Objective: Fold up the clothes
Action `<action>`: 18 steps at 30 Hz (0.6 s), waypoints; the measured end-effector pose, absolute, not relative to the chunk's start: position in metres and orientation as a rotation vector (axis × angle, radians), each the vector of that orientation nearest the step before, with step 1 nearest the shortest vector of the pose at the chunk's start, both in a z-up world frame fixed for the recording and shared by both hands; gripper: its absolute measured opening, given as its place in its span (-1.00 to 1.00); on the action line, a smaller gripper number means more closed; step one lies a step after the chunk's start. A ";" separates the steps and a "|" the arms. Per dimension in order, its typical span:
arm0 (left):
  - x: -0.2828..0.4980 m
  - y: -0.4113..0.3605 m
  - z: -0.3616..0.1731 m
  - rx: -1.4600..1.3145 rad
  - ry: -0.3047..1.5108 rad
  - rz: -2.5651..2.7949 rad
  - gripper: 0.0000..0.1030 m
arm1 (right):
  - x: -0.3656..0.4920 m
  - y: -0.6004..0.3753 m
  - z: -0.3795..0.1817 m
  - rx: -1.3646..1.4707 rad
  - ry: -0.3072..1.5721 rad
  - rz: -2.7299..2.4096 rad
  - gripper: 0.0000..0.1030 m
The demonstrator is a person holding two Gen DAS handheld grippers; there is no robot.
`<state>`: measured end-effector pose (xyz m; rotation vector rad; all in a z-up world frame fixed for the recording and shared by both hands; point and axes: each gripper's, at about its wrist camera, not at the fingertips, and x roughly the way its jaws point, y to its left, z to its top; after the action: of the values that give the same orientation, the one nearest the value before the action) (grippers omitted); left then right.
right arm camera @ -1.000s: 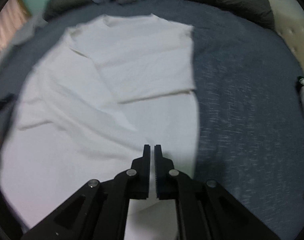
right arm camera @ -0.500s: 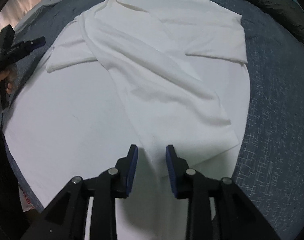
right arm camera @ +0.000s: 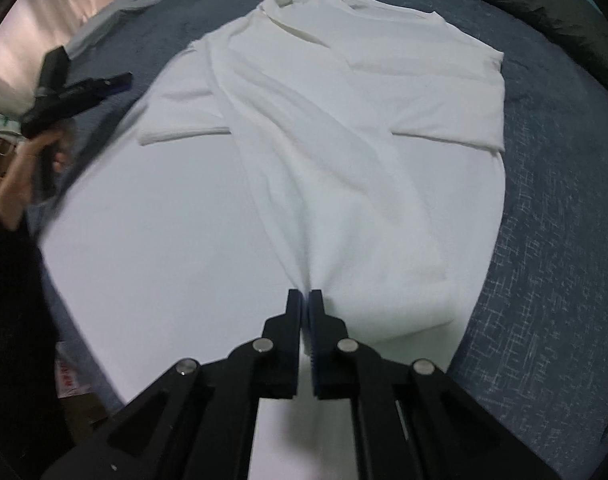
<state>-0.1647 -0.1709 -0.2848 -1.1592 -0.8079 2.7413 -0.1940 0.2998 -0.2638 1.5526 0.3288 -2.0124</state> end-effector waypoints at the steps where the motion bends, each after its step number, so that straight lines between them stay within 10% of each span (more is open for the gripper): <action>1: -0.165 -0.170 -0.285 -1.160 -0.807 2.741 -0.34 | -0.188 0.300 -0.261 1.561 0.329 -2.007 -0.94; 18: -0.165 -0.170 -0.285 -1.165 -0.810 2.741 -0.34 | -0.198 0.327 -0.282 1.598 0.157 -1.952 -0.86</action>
<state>-0.1654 -0.1698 -0.2854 -1.1648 -0.8099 2.7410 -0.1978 0.3275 -0.2822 1.5982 0.1566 -1.9520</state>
